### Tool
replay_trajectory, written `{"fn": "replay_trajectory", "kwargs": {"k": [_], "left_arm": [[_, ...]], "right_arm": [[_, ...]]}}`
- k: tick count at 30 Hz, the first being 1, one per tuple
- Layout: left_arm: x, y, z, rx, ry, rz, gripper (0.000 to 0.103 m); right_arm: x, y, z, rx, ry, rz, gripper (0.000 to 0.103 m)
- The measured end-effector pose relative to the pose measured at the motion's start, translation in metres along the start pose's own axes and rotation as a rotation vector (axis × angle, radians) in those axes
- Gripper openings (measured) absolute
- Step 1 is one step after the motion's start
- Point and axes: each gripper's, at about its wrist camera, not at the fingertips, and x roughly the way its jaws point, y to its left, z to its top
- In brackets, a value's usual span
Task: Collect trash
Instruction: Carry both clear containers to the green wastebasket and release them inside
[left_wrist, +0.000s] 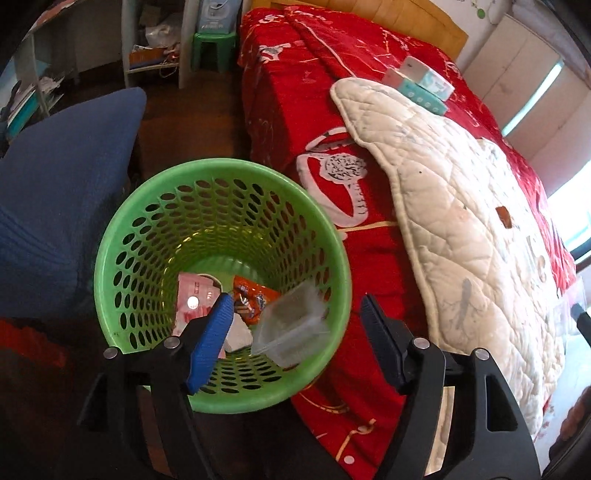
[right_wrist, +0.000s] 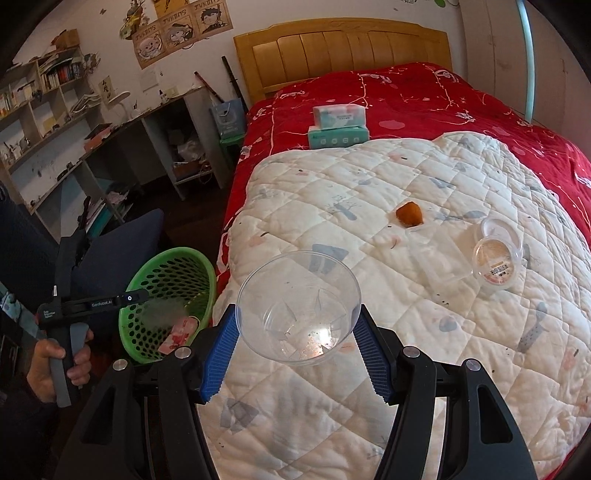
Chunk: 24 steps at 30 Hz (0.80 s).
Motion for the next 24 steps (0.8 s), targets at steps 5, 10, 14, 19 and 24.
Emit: {"fn": "replay_trajectory", "kwargs": {"k": [5, 10, 14, 19, 24], "left_arm": [[-0.008, 0.007, -0.003, -0.016, -0.014, -0.009, 0.071], [-0.028, 0.012, -0.009, -0.016, -0.053, -0.004, 0.071], [-0.047, 0.019, -0.015, -0.013, -0.081, 0.005, 0.071], [-0.068, 0.031, -0.022, -0.012, -0.113, 0.029, 0.071], [-0.085, 0.049, -0.028, -0.033, -0.137, 0.051, 0.071]], "right_arm": [[0.003, 0.009, 0.003, -0.015, 0.005, 0.012, 0.061], [0.009, 0.022, 0.008, -0.038, 0.006, 0.033, 0.061], [0.018, 0.04, 0.012, -0.065, 0.015, 0.061, 0.061], [0.035, 0.067, 0.018, -0.1, 0.042, 0.11, 0.061], [0.06, 0.101, 0.019, -0.144, 0.075, 0.157, 0.061]]}}
